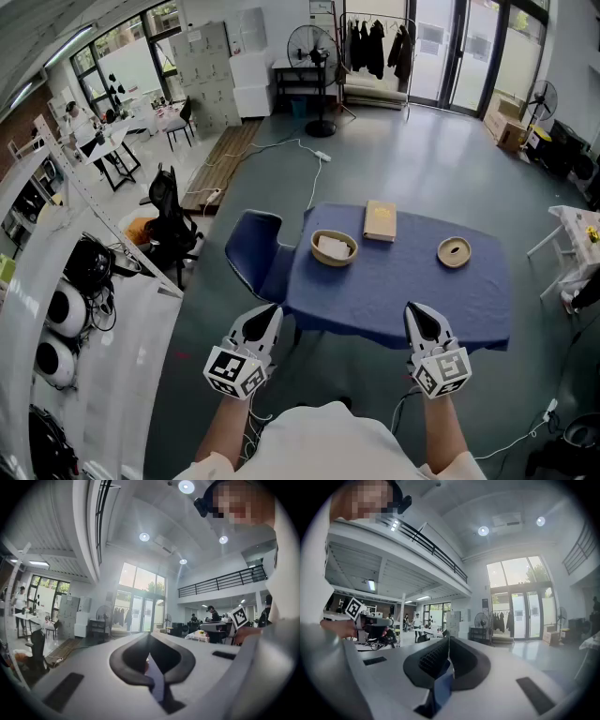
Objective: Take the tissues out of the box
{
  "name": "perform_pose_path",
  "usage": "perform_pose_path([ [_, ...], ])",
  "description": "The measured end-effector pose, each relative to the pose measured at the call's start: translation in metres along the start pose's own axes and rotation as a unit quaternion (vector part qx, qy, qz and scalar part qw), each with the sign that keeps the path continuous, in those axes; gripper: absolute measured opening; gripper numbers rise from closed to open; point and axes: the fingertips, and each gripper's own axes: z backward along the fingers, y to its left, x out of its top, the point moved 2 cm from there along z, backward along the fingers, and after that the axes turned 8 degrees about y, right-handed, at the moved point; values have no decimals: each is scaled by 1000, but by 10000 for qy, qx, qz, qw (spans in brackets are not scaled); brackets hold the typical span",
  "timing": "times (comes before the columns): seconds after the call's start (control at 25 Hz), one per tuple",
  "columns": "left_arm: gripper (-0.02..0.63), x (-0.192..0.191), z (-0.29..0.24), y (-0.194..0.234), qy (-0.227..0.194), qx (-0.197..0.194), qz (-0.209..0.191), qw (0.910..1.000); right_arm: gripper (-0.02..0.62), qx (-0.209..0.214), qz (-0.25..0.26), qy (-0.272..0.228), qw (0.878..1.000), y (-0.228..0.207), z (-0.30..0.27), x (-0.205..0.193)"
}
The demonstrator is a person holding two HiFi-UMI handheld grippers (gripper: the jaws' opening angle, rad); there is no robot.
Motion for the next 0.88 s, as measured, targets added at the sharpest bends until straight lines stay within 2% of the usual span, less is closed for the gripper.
perform_pose_path([
  [0.52,8,-6,-9,0,74,2,57,10000,32,135,-52,-32,9999,0,-9,-2],
  [0.88,8,-18,-18,-13,311,-53,66,9995,32,195,-142,3,9997,-9,-8,-12],
])
